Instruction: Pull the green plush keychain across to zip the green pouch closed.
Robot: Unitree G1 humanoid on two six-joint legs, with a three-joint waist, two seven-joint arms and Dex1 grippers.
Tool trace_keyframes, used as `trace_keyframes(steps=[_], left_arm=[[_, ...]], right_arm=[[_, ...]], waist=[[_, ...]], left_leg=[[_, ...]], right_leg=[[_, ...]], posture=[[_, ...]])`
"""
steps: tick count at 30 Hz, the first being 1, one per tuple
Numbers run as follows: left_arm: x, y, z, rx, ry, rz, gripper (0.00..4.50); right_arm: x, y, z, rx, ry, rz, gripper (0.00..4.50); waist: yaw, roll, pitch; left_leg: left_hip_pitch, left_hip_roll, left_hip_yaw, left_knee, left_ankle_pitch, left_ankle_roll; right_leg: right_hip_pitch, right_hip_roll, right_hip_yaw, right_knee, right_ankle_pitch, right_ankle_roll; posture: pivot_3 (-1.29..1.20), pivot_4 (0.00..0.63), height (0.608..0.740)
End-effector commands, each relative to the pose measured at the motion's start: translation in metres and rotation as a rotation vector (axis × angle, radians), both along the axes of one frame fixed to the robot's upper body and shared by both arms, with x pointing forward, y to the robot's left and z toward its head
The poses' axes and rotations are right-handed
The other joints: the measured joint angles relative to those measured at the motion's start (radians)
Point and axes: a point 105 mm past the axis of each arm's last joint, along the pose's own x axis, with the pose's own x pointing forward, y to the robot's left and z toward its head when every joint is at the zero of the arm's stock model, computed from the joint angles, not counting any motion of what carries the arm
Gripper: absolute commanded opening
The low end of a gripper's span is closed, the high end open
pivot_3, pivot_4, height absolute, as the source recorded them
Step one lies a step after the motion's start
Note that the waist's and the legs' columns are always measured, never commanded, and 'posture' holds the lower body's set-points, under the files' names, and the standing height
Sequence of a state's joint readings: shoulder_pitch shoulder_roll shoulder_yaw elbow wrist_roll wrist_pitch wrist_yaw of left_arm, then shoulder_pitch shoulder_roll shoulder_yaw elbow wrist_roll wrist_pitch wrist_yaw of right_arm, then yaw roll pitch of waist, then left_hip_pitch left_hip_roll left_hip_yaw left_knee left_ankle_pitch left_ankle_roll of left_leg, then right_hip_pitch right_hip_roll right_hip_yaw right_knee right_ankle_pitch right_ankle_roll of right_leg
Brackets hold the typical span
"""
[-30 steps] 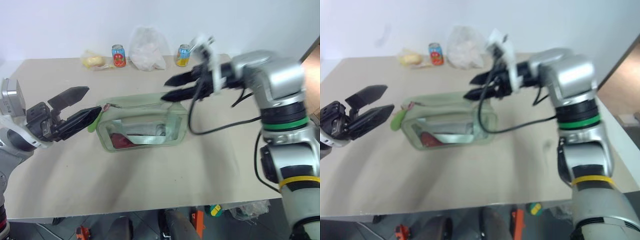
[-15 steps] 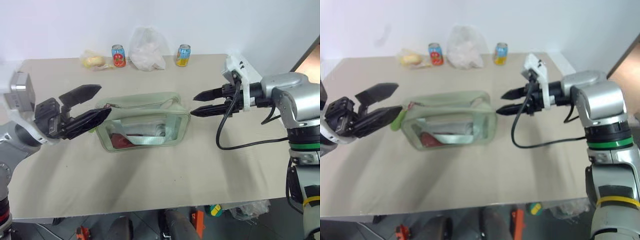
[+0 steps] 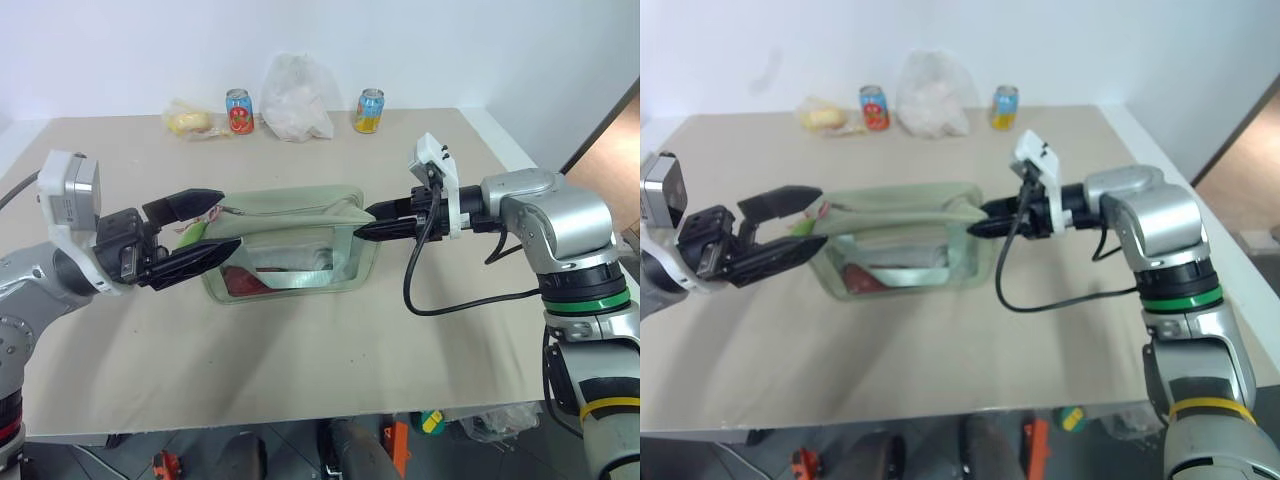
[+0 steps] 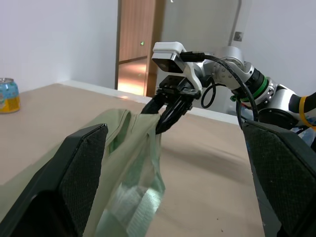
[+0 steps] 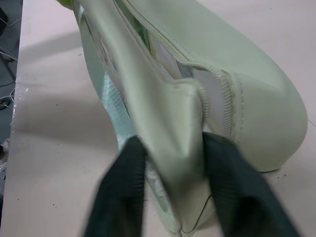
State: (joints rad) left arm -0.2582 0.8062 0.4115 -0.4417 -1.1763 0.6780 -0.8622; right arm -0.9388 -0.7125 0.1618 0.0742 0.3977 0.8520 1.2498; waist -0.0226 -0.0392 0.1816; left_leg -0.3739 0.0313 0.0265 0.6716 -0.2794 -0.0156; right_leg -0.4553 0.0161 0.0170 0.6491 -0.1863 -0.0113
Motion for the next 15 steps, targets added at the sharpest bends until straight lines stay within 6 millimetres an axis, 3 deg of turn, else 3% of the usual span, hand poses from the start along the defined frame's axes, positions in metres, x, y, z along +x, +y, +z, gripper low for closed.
trace_keyframes(steps=[1, 9, 15], left_arm=[[0.002, 0.022, 0.010, -0.070, -0.030, 0.114, 4.50], [0.012, 0.080, -0.015, -0.300, 0.158, 0.348, 4.50], [0.009, 0.081, -0.034, -0.405, 0.275, 0.355, 4.50]], right_arm=[[-0.004, -0.001, 0.005, 0.031, -0.033, 0.013, 0.18], [-0.002, -0.002, -0.004, 0.034, -0.007, -0.022, 0.02], [-0.004, -0.002, -0.009, 0.036, 0.006, -0.021, 0.02]], waist=[[0.000, 0.000, 0.000], [-0.001, 0.000, 0.000], [-0.001, -0.002, -0.001]], left_leg=[[0.000, 0.000, 0.000, 0.000, 0.000, 0.000], [0.001, 0.001, 0.000, 0.000, 0.000, 0.000], [0.001, 0.001, 0.000, 0.001, 0.000, 0.000]], right_leg=[[0.000, 0.000, 0.000, 0.000, 0.000, 0.000], [0.000, 0.001, -0.001, 0.001, 0.000, 0.000], [0.001, -0.001, 0.000, 0.000, 0.000, 0.000]], posture=[[0.00, 0.150, 0.740], [0.00, 0.150, 0.740], [0.00, 0.150, 0.740]])
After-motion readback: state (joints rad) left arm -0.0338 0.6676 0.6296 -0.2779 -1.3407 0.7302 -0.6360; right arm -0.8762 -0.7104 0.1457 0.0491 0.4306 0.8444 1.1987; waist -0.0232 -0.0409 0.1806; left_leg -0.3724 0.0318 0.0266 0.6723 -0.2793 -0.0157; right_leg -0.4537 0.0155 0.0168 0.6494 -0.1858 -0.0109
